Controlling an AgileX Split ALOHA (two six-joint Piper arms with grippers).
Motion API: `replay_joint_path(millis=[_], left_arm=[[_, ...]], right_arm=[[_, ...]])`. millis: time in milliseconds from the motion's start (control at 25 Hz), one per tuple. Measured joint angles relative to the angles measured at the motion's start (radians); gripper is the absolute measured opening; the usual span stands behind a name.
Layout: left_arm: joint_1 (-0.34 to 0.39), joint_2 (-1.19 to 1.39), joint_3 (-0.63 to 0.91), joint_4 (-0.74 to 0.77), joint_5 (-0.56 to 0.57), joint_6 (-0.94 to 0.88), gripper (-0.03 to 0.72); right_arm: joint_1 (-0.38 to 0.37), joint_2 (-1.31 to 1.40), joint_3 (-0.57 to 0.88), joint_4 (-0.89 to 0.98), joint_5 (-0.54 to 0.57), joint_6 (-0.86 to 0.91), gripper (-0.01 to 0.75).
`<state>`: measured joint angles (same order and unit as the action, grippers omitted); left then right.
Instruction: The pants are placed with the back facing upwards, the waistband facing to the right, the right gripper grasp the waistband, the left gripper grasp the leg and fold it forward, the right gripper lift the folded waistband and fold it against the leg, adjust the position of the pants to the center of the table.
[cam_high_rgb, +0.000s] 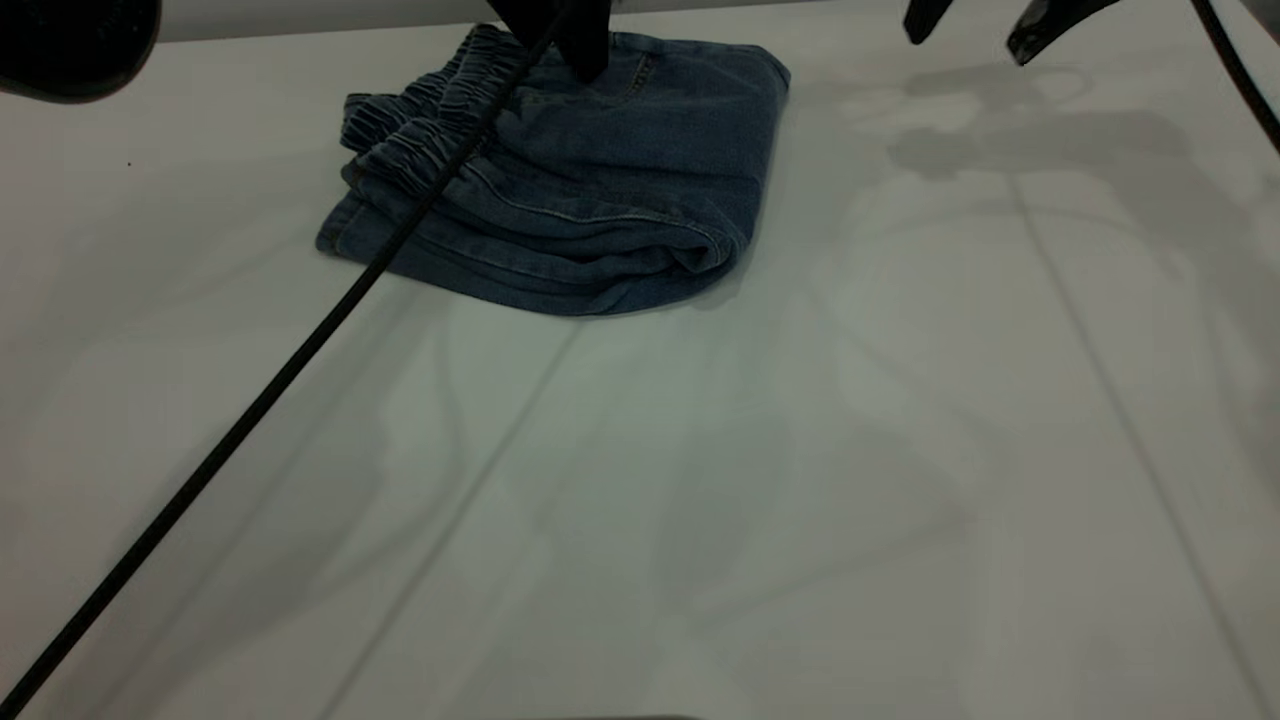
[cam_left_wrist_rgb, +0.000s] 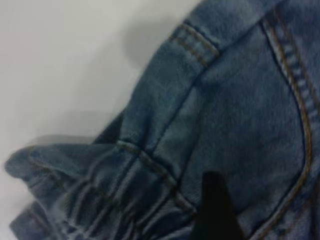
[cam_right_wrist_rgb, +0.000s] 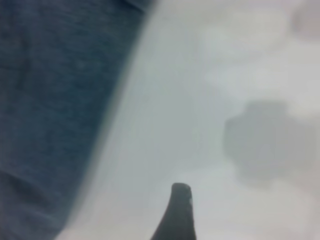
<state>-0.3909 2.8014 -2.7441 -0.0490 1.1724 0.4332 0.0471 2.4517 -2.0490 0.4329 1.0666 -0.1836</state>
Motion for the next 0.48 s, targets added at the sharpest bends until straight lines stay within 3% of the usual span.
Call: replay_joint_path(millis=[240,480], left_arm=[[-0.008,0.000,0.102,-0.046,0.000,0.055,0.455],[-0.011,-0.004,0.213,0.005,0.000,0.217,0.455]], right_arm=[[0.000,0.000,-0.010,-0.007,0.000,0.008,0.594],[0.000,0.000,-0.010,-0.009,0.009,0.008,0.594]])
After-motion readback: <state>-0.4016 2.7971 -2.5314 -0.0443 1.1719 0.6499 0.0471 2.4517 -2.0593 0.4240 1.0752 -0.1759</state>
